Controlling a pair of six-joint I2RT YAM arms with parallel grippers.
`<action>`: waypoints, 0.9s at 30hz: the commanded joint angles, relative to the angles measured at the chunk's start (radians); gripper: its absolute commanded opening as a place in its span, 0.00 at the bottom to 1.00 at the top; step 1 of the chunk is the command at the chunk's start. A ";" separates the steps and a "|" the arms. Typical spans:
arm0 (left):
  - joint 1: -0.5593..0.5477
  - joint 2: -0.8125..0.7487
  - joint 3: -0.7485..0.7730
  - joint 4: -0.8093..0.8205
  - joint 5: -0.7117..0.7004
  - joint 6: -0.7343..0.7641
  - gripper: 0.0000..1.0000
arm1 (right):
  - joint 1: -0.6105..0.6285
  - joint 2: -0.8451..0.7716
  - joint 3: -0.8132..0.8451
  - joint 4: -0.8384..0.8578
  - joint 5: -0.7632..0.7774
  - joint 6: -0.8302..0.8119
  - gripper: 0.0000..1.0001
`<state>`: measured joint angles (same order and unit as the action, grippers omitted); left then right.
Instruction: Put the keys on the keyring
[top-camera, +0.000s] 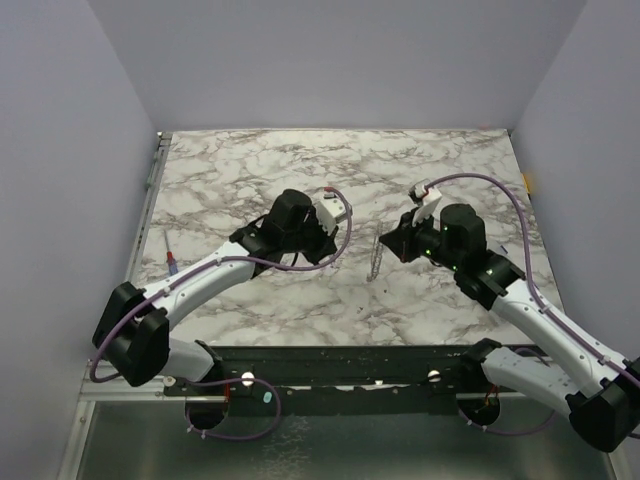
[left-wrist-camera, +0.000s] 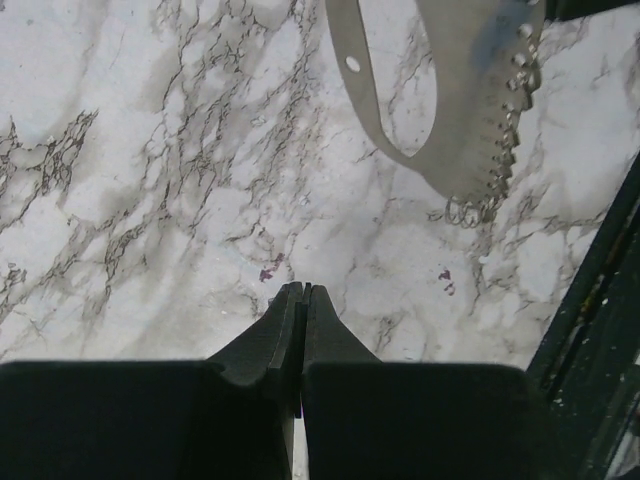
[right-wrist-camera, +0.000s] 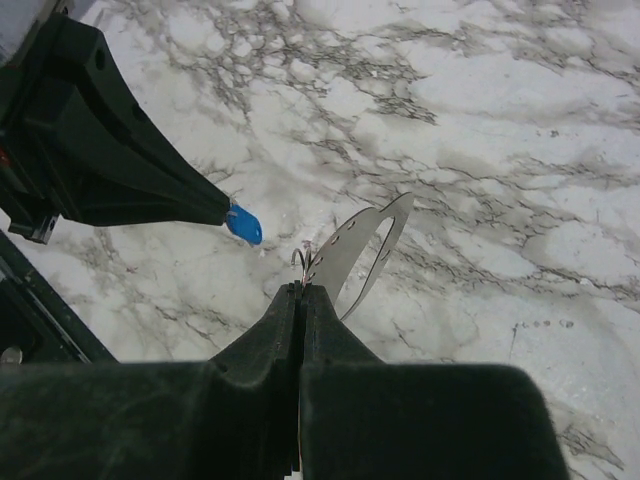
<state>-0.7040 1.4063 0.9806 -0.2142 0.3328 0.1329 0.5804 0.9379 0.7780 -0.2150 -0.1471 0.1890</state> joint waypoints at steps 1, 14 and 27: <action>0.008 -0.094 -0.024 0.007 -0.010 -0.188 0.00 | -0.005 0.026 0.045 0.062 -0.125 -0.023 0.01; 0.011 -0.381 -0.189 0.201 0.175 -0.273 0.00 | -0.005 0.089 0.097 0.060 -0.275 -0.101 0.01; 0.011 -0.370 -0.183 0.320 0.525 -0.238 0.00 | 0.014 0.113 0.112 0.056 -0.527 -0.178 0.01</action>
<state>-0.6949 1.0050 0.7761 0.0692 0.7322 -0.1272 0.5812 1.0698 0.8665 -0.1806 -0.5529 0.0582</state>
